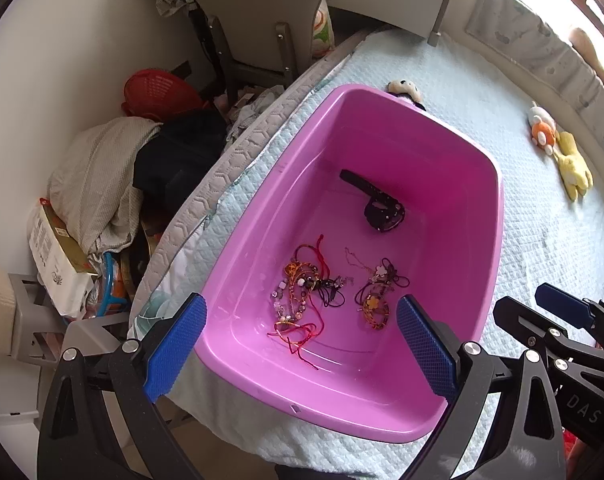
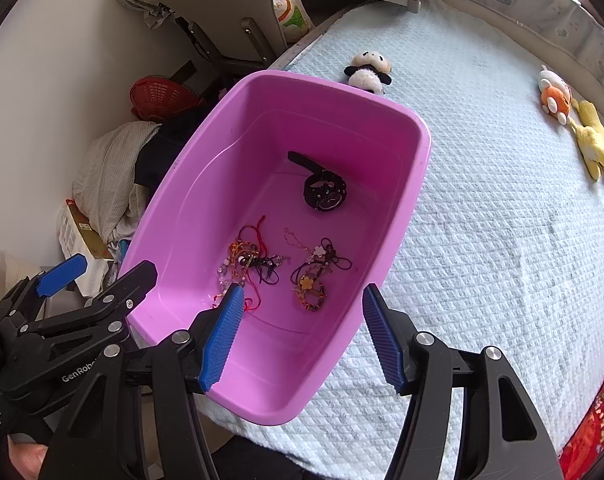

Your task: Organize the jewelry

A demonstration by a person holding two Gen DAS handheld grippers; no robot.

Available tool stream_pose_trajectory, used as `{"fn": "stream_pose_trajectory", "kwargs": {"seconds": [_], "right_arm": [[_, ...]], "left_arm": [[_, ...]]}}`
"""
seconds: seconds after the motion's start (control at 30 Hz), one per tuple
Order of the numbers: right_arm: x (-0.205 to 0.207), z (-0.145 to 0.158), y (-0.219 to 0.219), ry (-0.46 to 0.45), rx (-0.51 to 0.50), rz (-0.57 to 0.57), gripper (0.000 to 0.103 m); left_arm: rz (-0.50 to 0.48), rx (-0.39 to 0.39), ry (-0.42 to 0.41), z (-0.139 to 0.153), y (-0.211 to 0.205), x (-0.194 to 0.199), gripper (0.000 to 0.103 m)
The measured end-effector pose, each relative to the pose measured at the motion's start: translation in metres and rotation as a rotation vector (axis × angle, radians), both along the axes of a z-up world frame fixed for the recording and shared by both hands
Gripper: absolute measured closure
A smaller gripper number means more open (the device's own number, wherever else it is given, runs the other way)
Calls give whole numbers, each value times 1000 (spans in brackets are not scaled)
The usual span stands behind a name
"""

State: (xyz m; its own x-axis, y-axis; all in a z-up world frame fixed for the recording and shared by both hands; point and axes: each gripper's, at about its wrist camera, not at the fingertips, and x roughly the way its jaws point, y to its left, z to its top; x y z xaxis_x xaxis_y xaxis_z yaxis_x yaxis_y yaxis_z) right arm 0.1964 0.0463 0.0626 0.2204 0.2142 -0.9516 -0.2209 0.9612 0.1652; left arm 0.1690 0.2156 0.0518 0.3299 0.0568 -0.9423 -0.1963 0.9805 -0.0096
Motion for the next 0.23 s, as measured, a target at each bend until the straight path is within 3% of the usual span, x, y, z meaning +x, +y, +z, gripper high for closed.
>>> {"fn": "stream_pose_trajectory", "kwargs": {"seconds": [0.23], "right_arm": [[-3,-1,0,0,0,-4,44]], "left_arm": [[11,-11,14,-2,3,0,9]]}}
